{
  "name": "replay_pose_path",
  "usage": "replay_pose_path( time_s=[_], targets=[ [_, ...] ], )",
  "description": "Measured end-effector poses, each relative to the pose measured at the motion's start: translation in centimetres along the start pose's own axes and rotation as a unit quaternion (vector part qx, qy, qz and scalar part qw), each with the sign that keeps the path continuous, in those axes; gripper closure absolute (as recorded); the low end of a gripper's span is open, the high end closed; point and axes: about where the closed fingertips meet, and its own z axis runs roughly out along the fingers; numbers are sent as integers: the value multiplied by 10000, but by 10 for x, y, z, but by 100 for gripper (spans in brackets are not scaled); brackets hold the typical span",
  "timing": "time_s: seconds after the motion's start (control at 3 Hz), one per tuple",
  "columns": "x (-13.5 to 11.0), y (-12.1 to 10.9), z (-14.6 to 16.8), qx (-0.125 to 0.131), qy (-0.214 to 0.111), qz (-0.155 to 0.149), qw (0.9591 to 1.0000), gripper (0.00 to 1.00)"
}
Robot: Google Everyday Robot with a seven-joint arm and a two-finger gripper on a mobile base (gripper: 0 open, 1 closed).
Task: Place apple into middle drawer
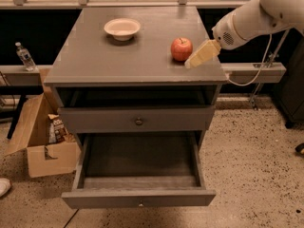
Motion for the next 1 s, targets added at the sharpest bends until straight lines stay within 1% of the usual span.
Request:
replay_pose_path(
  time_s=[0.33, 1.0],
  targets=[
    [-6, -15, 28, 20, -137, 182, 9997, 0],
    [-13, -25, 53, -9, -283, 349, 9990, 0]
  ],
)
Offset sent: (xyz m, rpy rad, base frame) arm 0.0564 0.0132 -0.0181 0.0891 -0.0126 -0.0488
